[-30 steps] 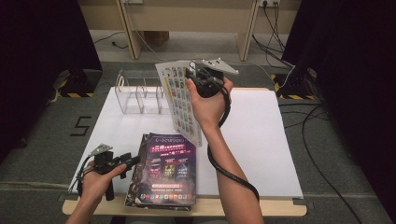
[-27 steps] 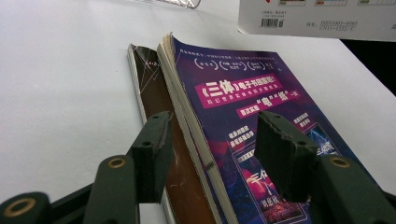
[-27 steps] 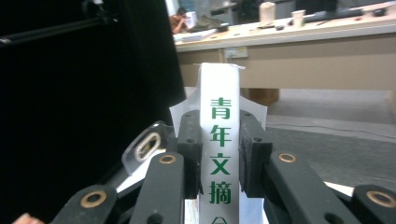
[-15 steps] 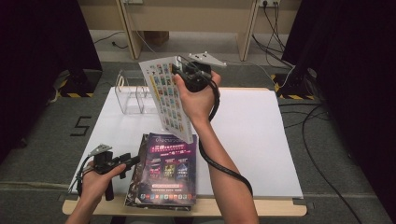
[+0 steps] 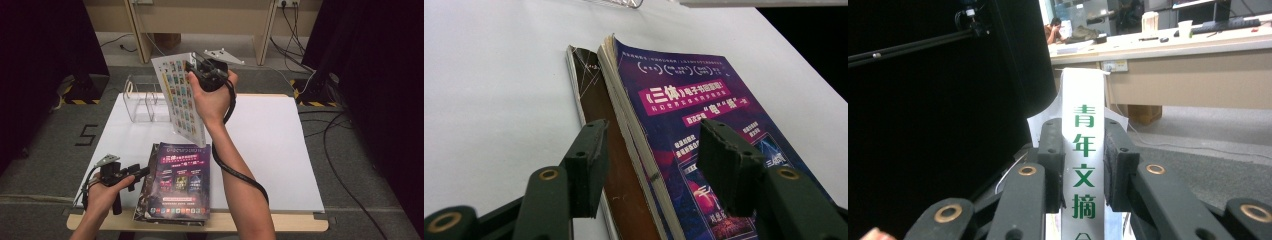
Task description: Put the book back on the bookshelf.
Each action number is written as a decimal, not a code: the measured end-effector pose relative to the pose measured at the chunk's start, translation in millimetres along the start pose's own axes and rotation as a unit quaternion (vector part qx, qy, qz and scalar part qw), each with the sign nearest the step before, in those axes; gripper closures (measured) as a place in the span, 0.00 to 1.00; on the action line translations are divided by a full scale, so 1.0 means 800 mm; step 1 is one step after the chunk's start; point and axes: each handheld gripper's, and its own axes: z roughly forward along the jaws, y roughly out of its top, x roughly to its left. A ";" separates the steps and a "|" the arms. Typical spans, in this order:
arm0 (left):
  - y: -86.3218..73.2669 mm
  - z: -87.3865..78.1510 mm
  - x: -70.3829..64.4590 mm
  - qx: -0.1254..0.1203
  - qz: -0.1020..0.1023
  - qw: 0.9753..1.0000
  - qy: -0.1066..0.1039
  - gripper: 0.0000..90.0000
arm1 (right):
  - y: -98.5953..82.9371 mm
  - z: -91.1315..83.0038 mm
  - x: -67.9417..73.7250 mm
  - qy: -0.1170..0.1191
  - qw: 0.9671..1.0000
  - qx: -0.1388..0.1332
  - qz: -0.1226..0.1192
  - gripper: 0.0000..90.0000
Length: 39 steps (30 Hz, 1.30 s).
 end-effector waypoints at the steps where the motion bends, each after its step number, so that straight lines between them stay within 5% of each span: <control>1: 0.000 0.000 0.000 0.000 0.000 1.000 0.000 0.50 | 0.001 0.001 0.000 -0.001 1.000 -0.001 0.001 0.82; 29: -0.003 0.002 0.002 0.006 -0.002 1.000 0.002 0.50 | 0.000 0.052 -0.005 -0.012 1.000 0.003 0.001 0.82; 39: -0.004 0.004 0.002 0.007 -0.002 1.000 0.000 0.50 | -0.004 0.070 -0.014 -0.033 0.999 0.003 -0.004 0.82</control>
